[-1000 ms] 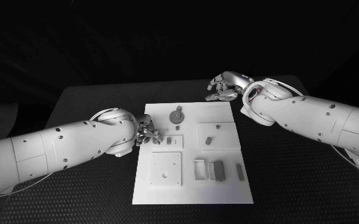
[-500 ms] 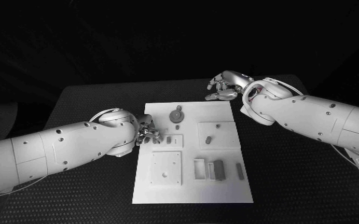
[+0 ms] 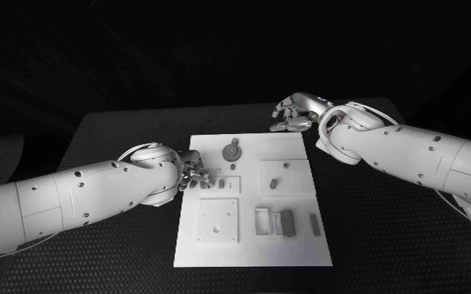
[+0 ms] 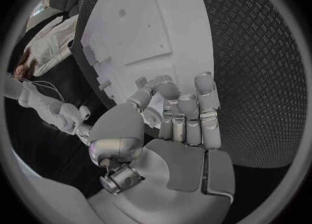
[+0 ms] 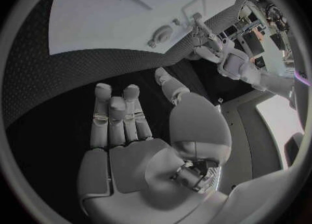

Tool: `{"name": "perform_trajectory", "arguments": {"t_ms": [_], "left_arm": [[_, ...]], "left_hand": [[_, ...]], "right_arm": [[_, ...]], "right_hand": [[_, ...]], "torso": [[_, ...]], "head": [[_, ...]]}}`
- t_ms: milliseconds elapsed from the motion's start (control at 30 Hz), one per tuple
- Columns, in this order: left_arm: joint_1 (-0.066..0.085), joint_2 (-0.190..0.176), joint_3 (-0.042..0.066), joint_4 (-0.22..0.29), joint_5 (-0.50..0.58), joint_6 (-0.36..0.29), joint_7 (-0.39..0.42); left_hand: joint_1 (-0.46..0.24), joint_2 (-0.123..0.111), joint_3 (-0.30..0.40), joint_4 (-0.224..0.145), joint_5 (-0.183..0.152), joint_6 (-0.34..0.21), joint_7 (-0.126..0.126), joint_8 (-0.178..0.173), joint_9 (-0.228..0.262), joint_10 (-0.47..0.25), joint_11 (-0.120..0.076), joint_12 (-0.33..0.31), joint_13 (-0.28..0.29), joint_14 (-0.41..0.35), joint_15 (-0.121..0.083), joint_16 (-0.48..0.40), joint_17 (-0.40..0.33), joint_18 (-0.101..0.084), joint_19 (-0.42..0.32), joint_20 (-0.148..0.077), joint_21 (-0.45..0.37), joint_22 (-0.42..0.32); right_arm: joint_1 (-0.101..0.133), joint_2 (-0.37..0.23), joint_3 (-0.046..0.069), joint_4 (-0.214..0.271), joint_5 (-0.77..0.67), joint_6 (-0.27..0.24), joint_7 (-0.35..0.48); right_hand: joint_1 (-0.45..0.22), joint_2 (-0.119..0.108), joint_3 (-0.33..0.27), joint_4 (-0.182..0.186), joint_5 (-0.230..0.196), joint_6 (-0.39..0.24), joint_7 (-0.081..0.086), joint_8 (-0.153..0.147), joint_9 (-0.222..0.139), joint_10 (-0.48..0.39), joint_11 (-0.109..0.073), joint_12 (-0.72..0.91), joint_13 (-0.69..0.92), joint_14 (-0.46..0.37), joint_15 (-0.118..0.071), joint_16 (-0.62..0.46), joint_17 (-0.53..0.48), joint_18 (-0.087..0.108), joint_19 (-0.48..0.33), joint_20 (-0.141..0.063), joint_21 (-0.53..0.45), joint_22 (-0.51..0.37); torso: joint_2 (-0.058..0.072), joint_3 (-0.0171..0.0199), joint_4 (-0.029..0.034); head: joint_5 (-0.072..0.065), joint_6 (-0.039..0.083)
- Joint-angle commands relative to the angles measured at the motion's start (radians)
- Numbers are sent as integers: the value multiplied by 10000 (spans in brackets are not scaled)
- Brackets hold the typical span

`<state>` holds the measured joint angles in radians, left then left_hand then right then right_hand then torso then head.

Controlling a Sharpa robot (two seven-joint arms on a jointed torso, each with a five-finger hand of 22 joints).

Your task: Assemble the parts on the task board

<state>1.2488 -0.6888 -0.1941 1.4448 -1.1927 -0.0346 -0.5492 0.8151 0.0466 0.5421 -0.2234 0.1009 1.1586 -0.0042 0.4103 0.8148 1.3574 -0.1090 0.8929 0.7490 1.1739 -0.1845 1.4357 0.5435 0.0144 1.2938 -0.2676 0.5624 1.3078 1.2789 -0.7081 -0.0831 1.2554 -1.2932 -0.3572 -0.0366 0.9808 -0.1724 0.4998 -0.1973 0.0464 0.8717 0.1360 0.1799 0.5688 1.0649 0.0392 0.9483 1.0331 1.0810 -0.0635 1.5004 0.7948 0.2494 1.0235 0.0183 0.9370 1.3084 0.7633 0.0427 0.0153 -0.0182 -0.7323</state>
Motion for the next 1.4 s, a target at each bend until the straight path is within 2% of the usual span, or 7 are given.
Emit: {"name": "perform_trajectory", "arguments": {"t_ms": [33,100,367,667,833,1267,1400], "left_arm": [[-57,27,-36,9,145,-9,78],[-57,28,-36,-5,163,-37,80],[-57,33,-36,-50,195,-53,76],[-57,16,-34,-41,195,-101,88],[-57,-27,-31,-27,195,-160,94],[-56,-166,16,81,188,-312,101],[-54,-255,27,165,188,-375,105]], "left_hand": [[-218,-280,-58,256,-110,-46,31,439,-47,28,8,3,-18,32,-134,-33,-17,91,-18,-105,49,169],[-381,-484,-79,457,-248,-64,32,417,-85,21,9,-3,-30,29,-150,-48,-23,110,-26,-115,34,161],[-701,-830,-120,897,-418,-73,28,413,-140,10,2,-1,-48,27,-172,-58,-23,138,-38,-114,14,160],[-761,-922,-129,988,-426,-71,24,419,-149,9,-3,2,-50,26,-178,-59,-22,149,-36,-116,14,163],[-779,-1006,-131,1026,-426,-68,20,425,-153,11,-7,7,-51,29,-182,-57,-20,157,-32,-119,16,165],[-833,-1660,-50,1368,-438,-72,6,450,-183,14,-23,10,-69,45,-207,-66,-23,196,-8,-118,10,160],[-821,-1914,22,1543,-450,-78,2,464,-188,13,-28,8,-78,50,-218,-77,-28,208,9,-116,0,151]], "right_arm": [[-4,-7,4,12,-26,94,83],[-4,-7,4,13,-26,94,84],[-4,1,4,0,-26,82,88],[-4,4,4,-9,-26,82,89],[-7,11,4,-23,-26,78,91],[-22,11,4,-37,-26,72,96],[-23,10,4,-32,-26,73,96]], "right_hand": [[-94,-8,-7,41,34,-88,186,64,-15,-59,20,64,-16,23,-19,24,-13,123,32,-66,-44,148],[-94,-8,-8,41,34,-89,187,64,-15,-59,20,64,-17,23,-19,24,-14,124,32,-66,-44,148],[-96,-13,-10,41,34,-91,187,63,-16,-61,21,65,-19,22,-18,23,-14,124,31,-66,-45,148],[-97,-15,-9,42,34,-95,188,63,-18,-63,21,66,-23,21,-18,22,-15,124,30,-66,-47,148],[-98,-15,-9,43,34,-96,188,63,-18,-63,22,67,-24,20,-17,21,-16,123,30,-66,-47,148],[-101,-15,-9,46,34,-97,189,63,-20,-64,22,69,-28,20,-17,21,-17,123,30,-65,-49,147],[-104,-15,-10,48,34,-98,189,63,-20,-65,22,69,-30,19,-17,20,-18,123,30,-65,-49,147]], "torso": [[-3,-3,1],[1,-3,4],[-4,-8,8],[-2,-22,6],[-4,-17,4],[-2,-19,7],[-2,-8,11]], "head": [[-8,-2],[-11,2],[-16,-3],[-20,-5],[-23,-3],[-37,-5],[-32,-14]]}}
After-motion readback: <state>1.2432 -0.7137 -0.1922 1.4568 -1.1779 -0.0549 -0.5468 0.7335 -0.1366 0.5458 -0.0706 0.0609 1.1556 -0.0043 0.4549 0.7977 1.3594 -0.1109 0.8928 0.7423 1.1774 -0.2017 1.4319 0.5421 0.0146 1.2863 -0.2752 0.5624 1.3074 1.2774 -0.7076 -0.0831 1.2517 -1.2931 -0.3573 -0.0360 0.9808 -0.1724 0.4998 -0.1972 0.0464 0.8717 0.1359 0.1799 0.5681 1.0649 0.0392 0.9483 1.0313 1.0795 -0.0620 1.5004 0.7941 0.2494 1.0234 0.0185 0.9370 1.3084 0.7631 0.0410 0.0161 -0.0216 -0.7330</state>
